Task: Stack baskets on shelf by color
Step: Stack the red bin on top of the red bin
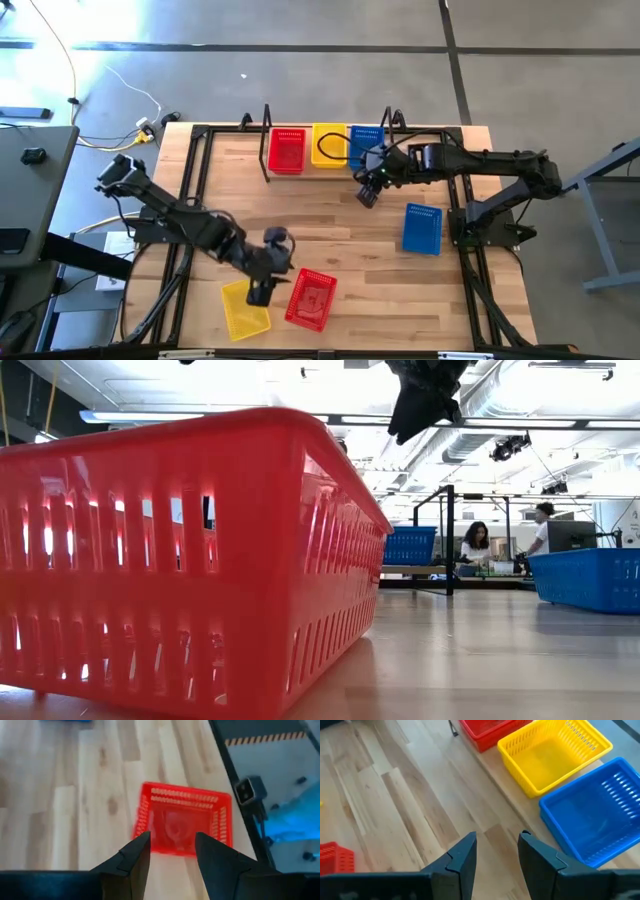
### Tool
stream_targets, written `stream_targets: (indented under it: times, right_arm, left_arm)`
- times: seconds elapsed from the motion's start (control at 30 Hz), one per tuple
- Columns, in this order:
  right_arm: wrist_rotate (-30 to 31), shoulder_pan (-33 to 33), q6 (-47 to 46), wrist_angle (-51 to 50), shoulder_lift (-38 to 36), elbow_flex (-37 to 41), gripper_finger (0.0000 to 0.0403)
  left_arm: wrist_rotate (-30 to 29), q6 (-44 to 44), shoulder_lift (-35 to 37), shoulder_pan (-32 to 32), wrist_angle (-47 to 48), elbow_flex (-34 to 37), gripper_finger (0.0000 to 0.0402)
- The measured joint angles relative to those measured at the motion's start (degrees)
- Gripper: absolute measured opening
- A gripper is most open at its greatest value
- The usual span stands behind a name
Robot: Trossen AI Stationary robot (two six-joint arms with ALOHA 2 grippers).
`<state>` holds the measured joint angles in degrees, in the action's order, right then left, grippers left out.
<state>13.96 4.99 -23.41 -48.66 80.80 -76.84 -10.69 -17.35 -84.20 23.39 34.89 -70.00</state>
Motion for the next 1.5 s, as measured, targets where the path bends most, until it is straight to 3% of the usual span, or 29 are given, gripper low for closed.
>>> stream_targets:
  times: [0.53, 0.97, 1.5]
  right_arm:
    - [4.23, 0.24, -0.94, -0.44, 0.02, 0.02, 0.0130]
    - [5.22, 0.25, -0.58, -0.43, 0.04, 0.04, 0.0130]
    - [5.49, 0.26, -1.08, -0.41, 0.04, 0.04, 0.0130]
  left_arm:
    - [1.45, 5.13, -11.22, 6.03, -7.12, -0.04, 0.0145]
    - [4.55, 2.31, -16.57, 7.55, -15.19, -0.14, 0.0145]
    - [6.14, -0.32, -22.56, 9.47, -17.94, -0.08, 0.0145]
